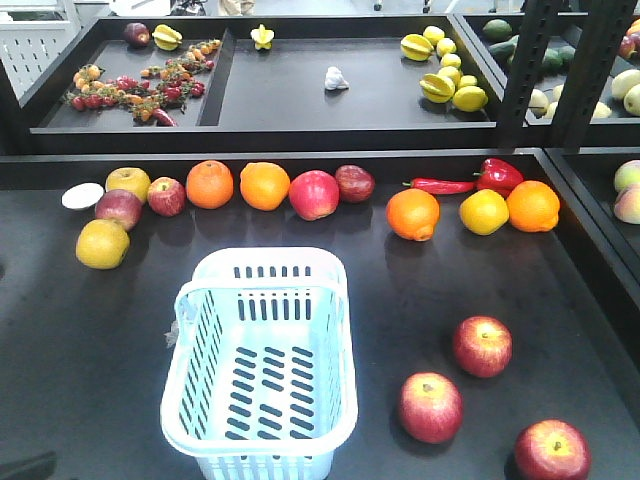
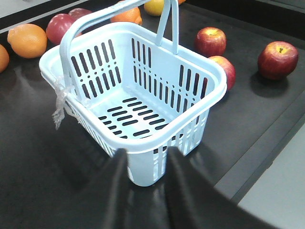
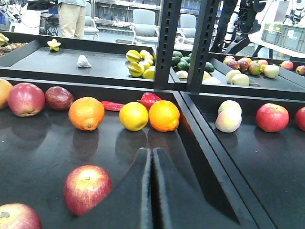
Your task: Pick three apples into basket with both arms
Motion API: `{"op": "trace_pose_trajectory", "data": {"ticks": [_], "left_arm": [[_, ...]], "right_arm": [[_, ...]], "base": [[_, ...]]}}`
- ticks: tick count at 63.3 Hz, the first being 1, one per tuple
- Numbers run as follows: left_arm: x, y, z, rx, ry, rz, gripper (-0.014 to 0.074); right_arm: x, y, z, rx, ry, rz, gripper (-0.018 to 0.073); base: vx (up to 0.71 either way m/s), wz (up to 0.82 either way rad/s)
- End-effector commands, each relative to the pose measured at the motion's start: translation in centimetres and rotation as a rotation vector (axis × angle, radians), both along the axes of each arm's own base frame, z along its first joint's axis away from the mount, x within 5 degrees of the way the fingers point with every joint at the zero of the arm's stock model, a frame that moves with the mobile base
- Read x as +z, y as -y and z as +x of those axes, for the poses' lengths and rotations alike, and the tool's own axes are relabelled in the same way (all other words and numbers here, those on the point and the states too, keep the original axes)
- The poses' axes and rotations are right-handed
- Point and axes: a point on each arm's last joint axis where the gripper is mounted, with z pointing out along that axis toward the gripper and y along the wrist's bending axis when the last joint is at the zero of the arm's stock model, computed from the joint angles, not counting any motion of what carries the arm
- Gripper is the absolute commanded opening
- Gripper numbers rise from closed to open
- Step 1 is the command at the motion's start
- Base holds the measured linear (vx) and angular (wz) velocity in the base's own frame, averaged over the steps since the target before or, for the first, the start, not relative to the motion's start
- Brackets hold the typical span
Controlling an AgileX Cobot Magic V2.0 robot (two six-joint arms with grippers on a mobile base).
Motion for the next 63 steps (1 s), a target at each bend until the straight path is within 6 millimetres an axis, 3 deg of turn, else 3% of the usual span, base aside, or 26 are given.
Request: {"op": "trace_pose_trajectory", "data": {"ticks": [1,63], "left_arm": [[1.50,0.15,0.37,0.016,0.073,-0.071,-0.0010],[1.74,0.15,0.47,0.023,0.095,-0.088,-0.0007]], "right_arm": [[0.36,0.00,0.08,0.000,0.063,-0.014,-0.0009],[0.36,0.00,0.08,0.000,0.063,-0.014,-0.0009]], "base": [[0.00,0.00],[0.00,0.00]]}}
